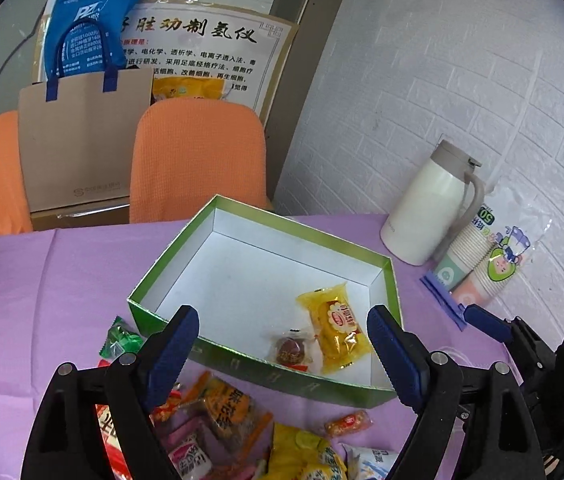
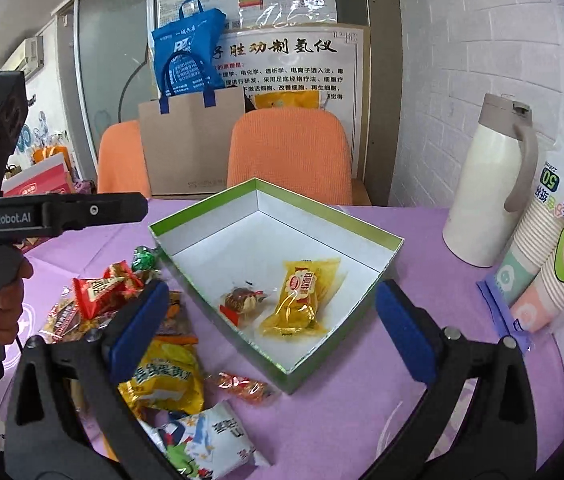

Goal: Organize snacks
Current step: 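Move both tools back over the snack pile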

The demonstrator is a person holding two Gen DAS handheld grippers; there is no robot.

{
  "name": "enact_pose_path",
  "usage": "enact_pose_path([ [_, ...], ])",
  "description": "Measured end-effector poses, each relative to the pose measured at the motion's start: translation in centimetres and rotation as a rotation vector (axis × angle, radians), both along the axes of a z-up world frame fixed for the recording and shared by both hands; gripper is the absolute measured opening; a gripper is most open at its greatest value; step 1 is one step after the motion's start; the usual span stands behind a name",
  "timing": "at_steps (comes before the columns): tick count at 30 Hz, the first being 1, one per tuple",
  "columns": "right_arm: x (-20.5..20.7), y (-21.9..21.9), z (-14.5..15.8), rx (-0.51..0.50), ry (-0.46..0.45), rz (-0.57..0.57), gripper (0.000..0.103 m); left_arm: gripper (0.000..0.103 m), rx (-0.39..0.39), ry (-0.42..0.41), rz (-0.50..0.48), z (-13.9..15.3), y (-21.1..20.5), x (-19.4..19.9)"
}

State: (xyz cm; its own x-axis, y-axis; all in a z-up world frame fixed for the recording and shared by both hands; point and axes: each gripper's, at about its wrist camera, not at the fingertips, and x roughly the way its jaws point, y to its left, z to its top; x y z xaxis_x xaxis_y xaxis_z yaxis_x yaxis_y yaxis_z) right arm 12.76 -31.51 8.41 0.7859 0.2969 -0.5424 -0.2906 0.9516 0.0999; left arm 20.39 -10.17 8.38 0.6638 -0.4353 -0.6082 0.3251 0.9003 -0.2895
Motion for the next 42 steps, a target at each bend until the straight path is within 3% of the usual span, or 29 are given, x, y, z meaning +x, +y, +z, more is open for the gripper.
enact_pose_path([
  [7, -5.4, 0.2, -0.5, 0.078, -0.004, 0.015, 0.102, 0.088, -0.012, -0.001, 0.005, 0.3, 1.9, -6.2],
  [13, -8.9, 1.5, -2.6, 0.065, 0.002, -0.004, 0.102, 0.088, 0.003, 0.009, 0.020, -2.3, 3.4, -10.9],
  [17, -10.4, 3.5, -4.5, 0.100, 0.062, 0.077, 0.102, 0.088, 0.026, 0.050, 0.046, -5.0, 5.0, -13.1],
  [22, -11.4, 8.1, -6.8, 0.128, 0.150, 0.296, 0.100, 0.088, 0.042, 0.164, 0.115, -9.0, 7.8, -14.9],
  [24, -10.9, 9.8, -7.7, 0.090, 0.194, 0.342, 0.084, 0.088, 0.037, 0.195, 0.130, -10.1, 8.8, -15.5],
  [25, -10.5, 10.4, -8.2, 0.074, 0.210, 0.353, 0.081, 0.088, 0.031, 0.205, 0.134, -10.5, 9.1, -15.9],
  [35, -7.5, 12.1, -9.1, -0.076, 0.195, 0.296, 0.078, 0.081, 0.017, 0.244, 0.106, -12.5, 9.2, -17.3],
  [38, -7.9, 11.7, -10.1, -0.060, 0.242, 0.294, 0.069, 0.081, 0.024, 0.248, 0.120, -12.7, 8.9, -16.6],
  [42, -9.4, 11.0, -9.5, -0.009, 0.272, 0.328, 0.067, 0.080, 0.054, 0.239, 0.134, -12.9, 8.4, -15.6],
])
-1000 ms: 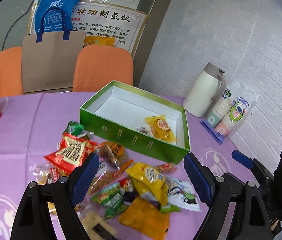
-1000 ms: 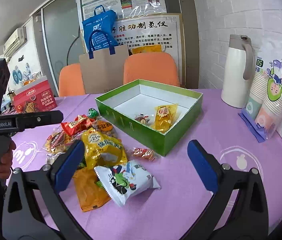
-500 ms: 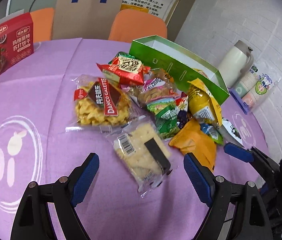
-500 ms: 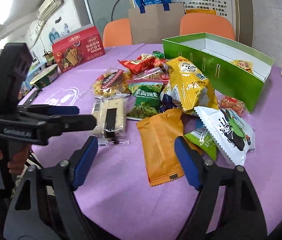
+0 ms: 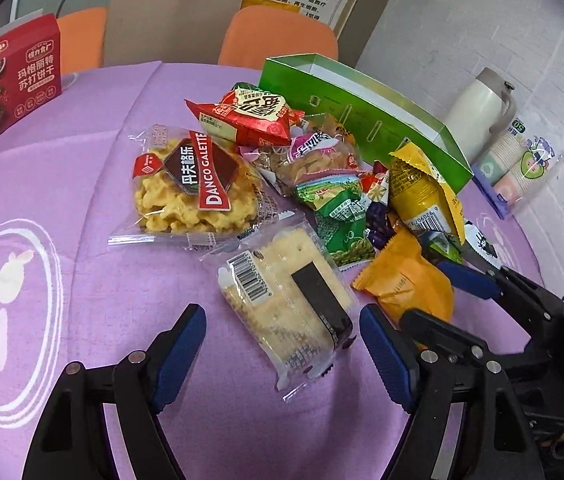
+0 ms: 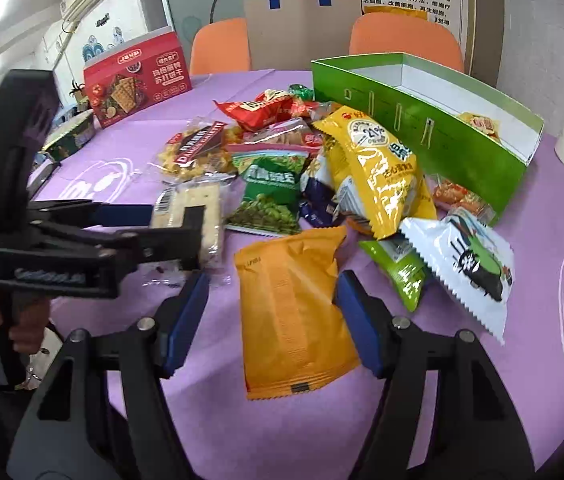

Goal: Organize snacks
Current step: 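Move both tools back over the snack pile, then grasp the cracker pack with the left tool while the right grasps the orange bag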

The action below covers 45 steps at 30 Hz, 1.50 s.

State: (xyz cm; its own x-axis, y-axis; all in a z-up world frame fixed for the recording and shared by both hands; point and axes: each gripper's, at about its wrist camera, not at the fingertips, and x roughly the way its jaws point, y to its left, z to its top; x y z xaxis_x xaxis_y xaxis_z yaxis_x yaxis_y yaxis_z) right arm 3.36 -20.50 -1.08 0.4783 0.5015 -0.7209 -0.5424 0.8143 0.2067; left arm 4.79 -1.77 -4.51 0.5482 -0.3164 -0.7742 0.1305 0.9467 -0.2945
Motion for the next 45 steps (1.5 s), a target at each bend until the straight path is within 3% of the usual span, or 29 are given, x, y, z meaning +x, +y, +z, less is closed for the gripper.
enact_pose_path([
  [9, -0.9, -0.4, -0.4, 0.007, 0.034, -0.004, 0.067, 0.079, 0.071, -0.032, -0.005, -0.1, -1.2, 1.9],
  [13, -1.5, -0.8, -0.3, 0.008, 0.036, 0.000, 0.067, 0.063, 0.072, -0.032, -0.067, 0.1, -0.6, 1.7],
  [17, -1.5, -1.1, -0.4, 0.018, 0.041, -0.006, 0.067, 0.063, 0.081, 0.000, -0.016, 0.6, 2.0, 1.0],
  [22, -1.4, -0.9, -0.8, 0.018, 0.054, -0.010, 0.067, 0.069, 0.009, 0.031, 0.027, 1.3, 2.6, -0.6],
  [28, -1.9, -1.2, -0.9, 0.014, 0.057, -0.013, 0.067, 0.070, 0.102, 0.052, -0.013, 0.1, -1.3, 0.5],
  [36, -1.7, -1.3, -1.1, 0.022, 0.066, -0.015, 0.067, 0.075, 0.149, 0.029, 0.002, -0.1, -1.9, 2.2],
  [40, -1.6, -1.3, -1.2, 0.024, 0.068, -0.015, 0.067, 0.085, 0.196, 0.029, -0.027, -0.4, -2.9, 2.2],
  [45, -1.6, -1.0, -1.2, 0.016, 0.055, -0.020, 0.067, 0.084, 0.265, -0.013, -0.047, -0.7, -3.7, 2.2],
])
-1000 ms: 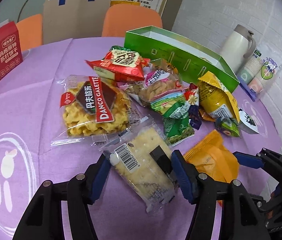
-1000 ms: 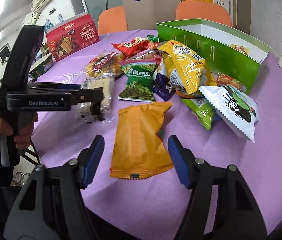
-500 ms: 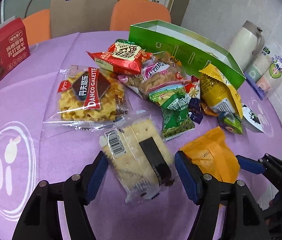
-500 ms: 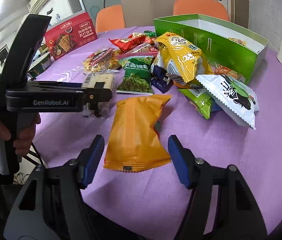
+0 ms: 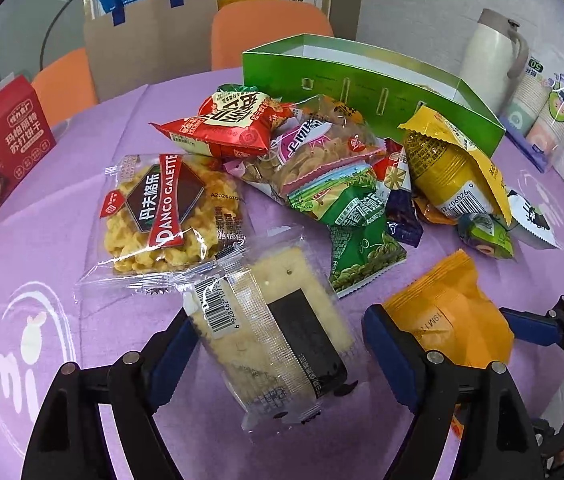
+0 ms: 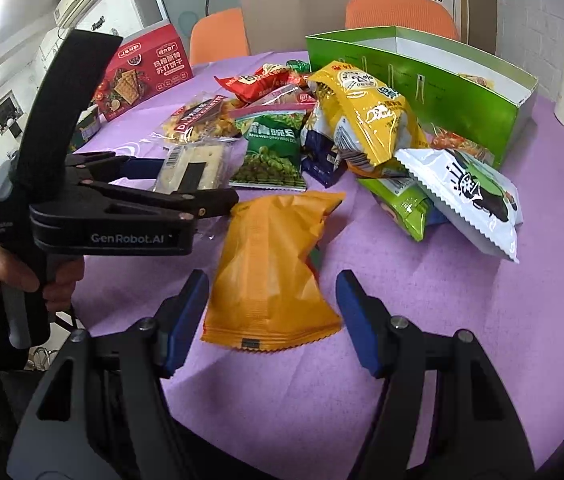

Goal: Organize snacks
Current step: 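Grasp the cracker pack with the left tool while the right grasps the orange bag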

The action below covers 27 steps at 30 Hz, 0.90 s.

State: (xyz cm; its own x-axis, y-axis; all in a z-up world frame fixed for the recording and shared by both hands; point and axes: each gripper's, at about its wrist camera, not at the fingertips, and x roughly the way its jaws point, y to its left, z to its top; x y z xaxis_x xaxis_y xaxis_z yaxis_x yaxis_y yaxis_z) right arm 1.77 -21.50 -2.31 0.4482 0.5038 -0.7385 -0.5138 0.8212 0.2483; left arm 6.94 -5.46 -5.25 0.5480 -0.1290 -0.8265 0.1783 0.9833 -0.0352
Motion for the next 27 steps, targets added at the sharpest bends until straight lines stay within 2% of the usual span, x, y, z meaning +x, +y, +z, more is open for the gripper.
enact_pose_path([
  [2, 0.0, 0.4, -0.1, -0.018, -0.017, 0.000, 0.065, 0.081, 0.013, -0.017, -0.014, 0.0, 0.0, -0.2],
  [3, -0.1, 0.7, -0.1, -0.048, -0.038, -0.005, 0.050, 0.075, 0.013, -0.026, -0.017, 0.0, 0.1, -0.3],
  [4, -0.1, 1.0, -0.1, -0.063, -0.053, -0.002, 0.046, 0.068, 0.006, -0.033, -0.016, 0.1, 0.3, -0.5],
  [5, 0.0, 0.9, 0.0, -0.051, -0.043, 0.002, 0.041, 0.066, -0.010, -0.035, -0.013, 0.1, 0.6, -0.6],
  [6, 0.1, 0.7, 0.2, -0.024, -0.025, 0.003, 0.036, 0.066, -0.036, -0.033, -0.011, 0.2, 1.1, -0.7],
  [9, 0.0, 0.2, 1.2, 0.017, -0.035, 0.007, 0.031, 0.065, -0.188, -0.006, -0.018, 0.7, 2.7, -1.7],
  [10, -0.2, 0.0, 1.7, 0.026, -0.042, 0.011, 0.025, 0.065, -0.216, -0.002, -0.024, 1.0, 3.0, -2.0],
  [11, -0.2, -0.1, 2.1, 0.039, -0.050, 0.014, 0.010, 0.065, -0.230, -0.005, -0.032, 1.4, 3.2, -2.3],
  [13, -0.3, -0.5, 3.1, 0.081, -0.059, 0.022, 0.009, 0.066, -0.246, -0.032, -0.042, 2.7, 3.5, -2.9],
  [16, -0.2, -0.4, 3.8, 0.063, -0.091, 0.014, 0.008, 0.066, -0.288, -0.078, -0.054, 4.8, 3.8, -3.3],
  [19, -0.1, 0.1, 2.6, 0.013, -0.065, 0.007, 0.012, 0.066, -0.287, -0.112, -0.054, 6.1, 3.8, -3.0],
  [20, -0.2, 0.2, 2.2, -0.003, -0.058, -0.004, 0.027, 0.066, -0.279, -0.118, -0.047, 6.2, 3.9, -3.0],
  [21, -0.2, 0.3, 1.8, -0.015, -0.046, -0.012, 0.052, 0.066, -0.279, -0.117, -0.042, 6.2, 4.1, -3.0],
  [23, -0.3, 0.6, 1.3, -0.034, -0.032, -0.038, 0.073, 0.066, -0.293, -0.099, -0.032, 5.7, 4.5, -2.9],
  [27, -0.3, 2.7, 0.7, -0.118, -0.055, -0.036, 0.073, 0.066, -0.299, -0.062, -0.006, 4.6, 4.9, -2.6],
])
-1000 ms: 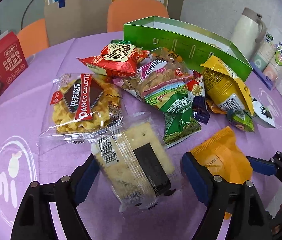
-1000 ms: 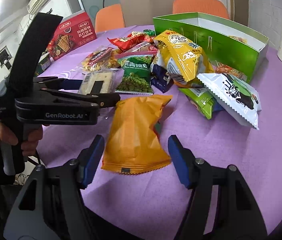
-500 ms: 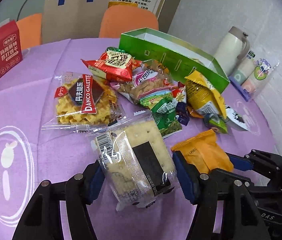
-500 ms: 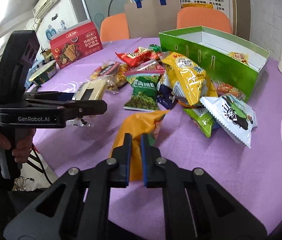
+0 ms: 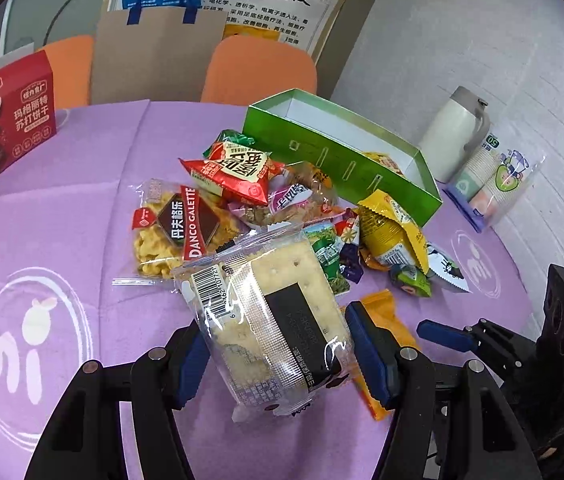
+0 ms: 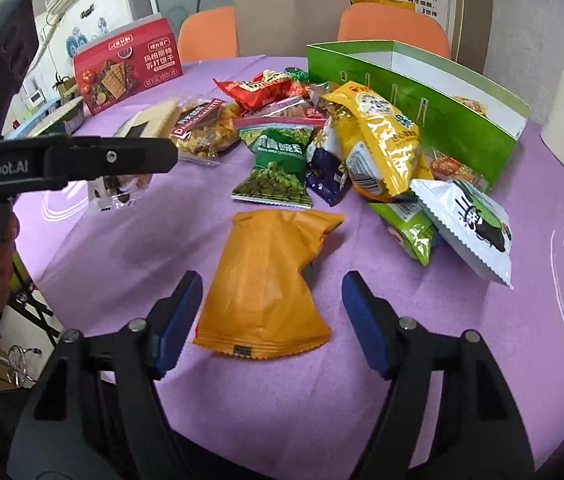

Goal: Organize snacks
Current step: 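Grasp the cracker pack with the left tool while the right grasps the orange bag, then carry both packs into the green box and open both tools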

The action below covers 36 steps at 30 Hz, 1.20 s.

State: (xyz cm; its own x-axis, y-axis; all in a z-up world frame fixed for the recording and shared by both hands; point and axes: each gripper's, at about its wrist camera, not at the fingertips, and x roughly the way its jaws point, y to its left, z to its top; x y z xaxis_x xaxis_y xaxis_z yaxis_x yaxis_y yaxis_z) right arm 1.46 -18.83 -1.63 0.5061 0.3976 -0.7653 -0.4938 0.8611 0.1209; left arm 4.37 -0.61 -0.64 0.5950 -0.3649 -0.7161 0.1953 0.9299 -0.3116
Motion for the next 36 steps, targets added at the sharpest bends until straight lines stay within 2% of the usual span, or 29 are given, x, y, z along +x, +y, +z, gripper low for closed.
enact_pose_path([
  [4, 0.4, 1.6, -1.1, -0.005, -0.005, 0.034, 0.070, 0.066, -0.010, 0.001, 0.012, -0.2, 0.3, -0.2],
  [5, 0.3, 1.6, -1.2, -0.030, -0.044, 0.026, 0.051, 0.066, -0.009, 0.002, 0.021, -0.2, 0.4, -0.2],
  [6, 0.3, 1.6, -1.2, -0.043, -0.054, 0.031, 0.050, 0.066, -0.006, 0.004, 0.027, -0.3, 0.6, -0.1],
  [10, 0.8, 0.0, -0.4, 0.075, 0.017, 0.031, 0.039, 0.066, -0.029, 0.021, 0.036, -0.7, 1.3, 0.2],
  [13, 0.4, -1.2, 1.4, 0.169, 0.009, 0.049, 0.038, 0.066, -0.057, -0.005, 0.025, 0.3, 1.4, 0.5],
  [17, 0.4, -2.9, 4.6, 0.241, -0.070, 0.036, 0.038, 0.066, -0.086, -0.072, -0.018, 3.1, 0.7, 1.3],
  [21, 1.7, -5.1, 7.5, 0.223, -0.182, -0.042, 0.038, 0.066, -0.105, -0.148, -0.056, 6.0, -0.6, 2.8],
  [25, 4.4, -7.6, 9.3, 0.204, -0.245, -0.132, 0.038, 0.066, -0.119, -0.193, -0.096, 8.4, -2.6, 5.1],
  [31, 9.4, -10.4, 9.3, 0.181, -0.248, -0.241, 0.038, 0.066, -0.111, -0.195, -0.138, 10.0, -6.3, 9.9],
  [36, 12.6, -12.4, 7.9, 0.183, -0.216, -0.291, 0.038, 0.066, -0.096, -0.142, -0.146, 8.9, -9.0, 14.5],
])
